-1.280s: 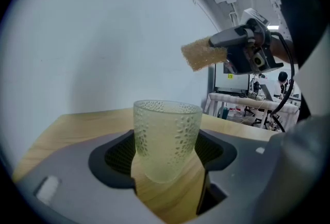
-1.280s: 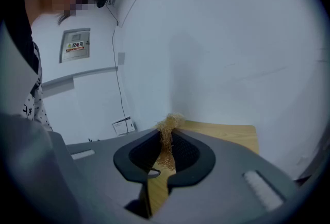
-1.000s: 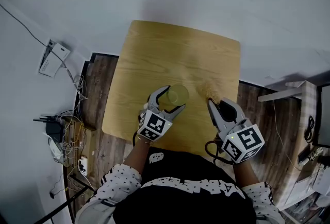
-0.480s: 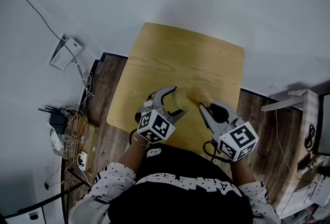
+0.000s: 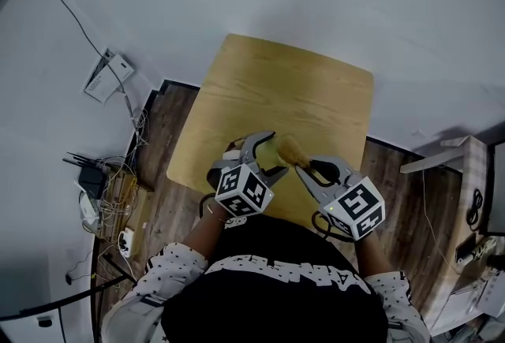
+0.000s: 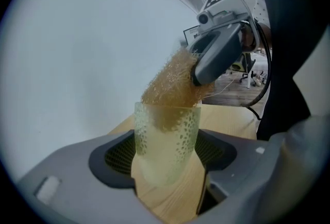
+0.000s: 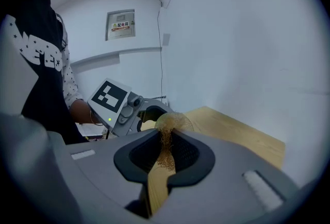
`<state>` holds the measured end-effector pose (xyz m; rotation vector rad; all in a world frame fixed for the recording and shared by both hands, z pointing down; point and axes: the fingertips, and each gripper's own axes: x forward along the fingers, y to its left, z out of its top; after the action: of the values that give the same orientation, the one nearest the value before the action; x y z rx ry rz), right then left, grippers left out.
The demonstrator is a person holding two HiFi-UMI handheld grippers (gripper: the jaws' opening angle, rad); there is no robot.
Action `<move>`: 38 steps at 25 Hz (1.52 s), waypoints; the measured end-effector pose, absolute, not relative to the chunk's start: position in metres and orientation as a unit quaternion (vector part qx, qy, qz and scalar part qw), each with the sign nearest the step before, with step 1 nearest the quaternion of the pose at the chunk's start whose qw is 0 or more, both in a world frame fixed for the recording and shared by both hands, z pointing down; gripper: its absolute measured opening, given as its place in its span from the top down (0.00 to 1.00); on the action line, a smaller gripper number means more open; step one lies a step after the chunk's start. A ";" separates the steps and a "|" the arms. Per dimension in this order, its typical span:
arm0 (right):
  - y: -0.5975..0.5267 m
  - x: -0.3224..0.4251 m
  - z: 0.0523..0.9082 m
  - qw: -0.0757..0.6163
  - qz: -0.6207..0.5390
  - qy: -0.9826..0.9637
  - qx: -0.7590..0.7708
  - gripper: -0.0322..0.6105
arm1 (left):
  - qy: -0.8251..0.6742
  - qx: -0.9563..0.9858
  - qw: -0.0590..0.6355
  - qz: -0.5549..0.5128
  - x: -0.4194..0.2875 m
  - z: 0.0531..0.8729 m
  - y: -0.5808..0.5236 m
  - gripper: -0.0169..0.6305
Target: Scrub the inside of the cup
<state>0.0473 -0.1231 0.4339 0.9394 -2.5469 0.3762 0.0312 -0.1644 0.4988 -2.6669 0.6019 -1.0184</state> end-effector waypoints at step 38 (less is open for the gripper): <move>-0.118 0.025 0.442 0.065 0.356 -0.872 0.329 0.88 | 0.151 -0.826 0.367 -0.400 0.048 0.462 -0.120 0.43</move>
<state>0.0249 -0.1181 0.4424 0.9918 -2.6323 1.0758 0.0476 -0.1204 0.4623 -2.1225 0.3876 -1.0265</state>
